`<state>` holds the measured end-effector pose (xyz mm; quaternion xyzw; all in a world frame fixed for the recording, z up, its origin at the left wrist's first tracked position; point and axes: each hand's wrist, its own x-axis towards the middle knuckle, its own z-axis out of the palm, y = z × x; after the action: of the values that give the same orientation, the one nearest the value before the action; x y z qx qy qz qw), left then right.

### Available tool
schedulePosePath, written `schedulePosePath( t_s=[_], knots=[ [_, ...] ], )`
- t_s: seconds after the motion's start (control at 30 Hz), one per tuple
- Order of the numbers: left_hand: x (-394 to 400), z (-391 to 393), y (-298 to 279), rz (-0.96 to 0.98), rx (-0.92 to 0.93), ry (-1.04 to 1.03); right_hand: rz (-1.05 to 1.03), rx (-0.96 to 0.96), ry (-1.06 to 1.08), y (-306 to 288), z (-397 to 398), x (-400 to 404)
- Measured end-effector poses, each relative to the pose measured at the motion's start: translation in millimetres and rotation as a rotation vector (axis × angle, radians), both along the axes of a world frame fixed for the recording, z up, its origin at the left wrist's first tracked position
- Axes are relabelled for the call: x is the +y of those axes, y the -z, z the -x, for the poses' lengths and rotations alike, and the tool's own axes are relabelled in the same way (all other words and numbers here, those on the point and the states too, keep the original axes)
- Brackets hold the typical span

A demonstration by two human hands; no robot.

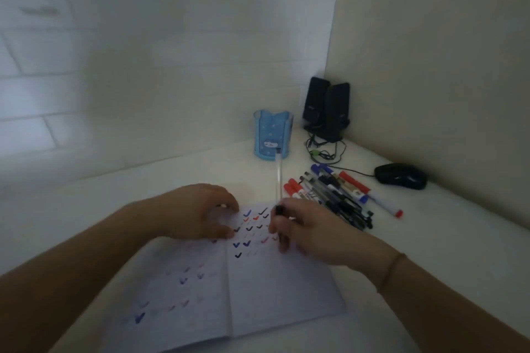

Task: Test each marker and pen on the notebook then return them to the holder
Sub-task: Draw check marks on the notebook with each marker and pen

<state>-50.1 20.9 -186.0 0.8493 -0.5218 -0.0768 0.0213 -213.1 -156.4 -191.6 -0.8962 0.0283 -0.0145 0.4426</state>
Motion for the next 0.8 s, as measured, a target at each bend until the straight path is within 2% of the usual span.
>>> schedulePosePath(
  t_s=[0.1, 0.2, 0.27, 0.37, 0.4, 0.5, 0.6, 0.7, 0.8],
  knots=[
    [-19.9, -2.1, -37.9, -0.400, 0.101, -0.075, 0.017, -0.052, 0.124, -3.0, 11.3, -13.2],
    [-50.8, 0.0, -56.4, -0.603, -0.095, -0.112, 0.178, -0.087, 0.231, 2.2, 45.4, -32.4],
    [-76.0, 7.6, -66.1, -0.640, -0.178, -0.069, 0.127, -0.151, 0.349, -2.8, 79.3, -45.2],
    [-120.5, 34.1, -83.6, -0.615, -0.076, 0.044, 0.062, -0.252, 0.616, -5.4, 134.4, -68.5],
    [-135.0, 47.8, -86.0, -0.585, -0.060, 0.092, 0.131, -0.239, 0.677, -1.6, 150.8, -73.4],
    [-162.1, 99.0, -77.8, -0.587, -0.044, 0.216, 0.504, -0.079, 0.584, 25.8, 182.0, -69.7],
    [-163.9, 135.2, -55.6, -0.657, -0.127, 0.391, 0.549, -0.080, 0.558, 43.0, 191.8, -53.5],
    [-147.3, 141.8, -28.7, -0.385, -0.233, 0.542, 0.577, -0.195, 0.507, 50.0, 191.0, -39.9],
    [-134.5, 141.6, -5.7, -0.092, -0.261, 0.517, 0.705, -0.232, 0.329, 55.6, 165.6, -21.3]
  ],
)
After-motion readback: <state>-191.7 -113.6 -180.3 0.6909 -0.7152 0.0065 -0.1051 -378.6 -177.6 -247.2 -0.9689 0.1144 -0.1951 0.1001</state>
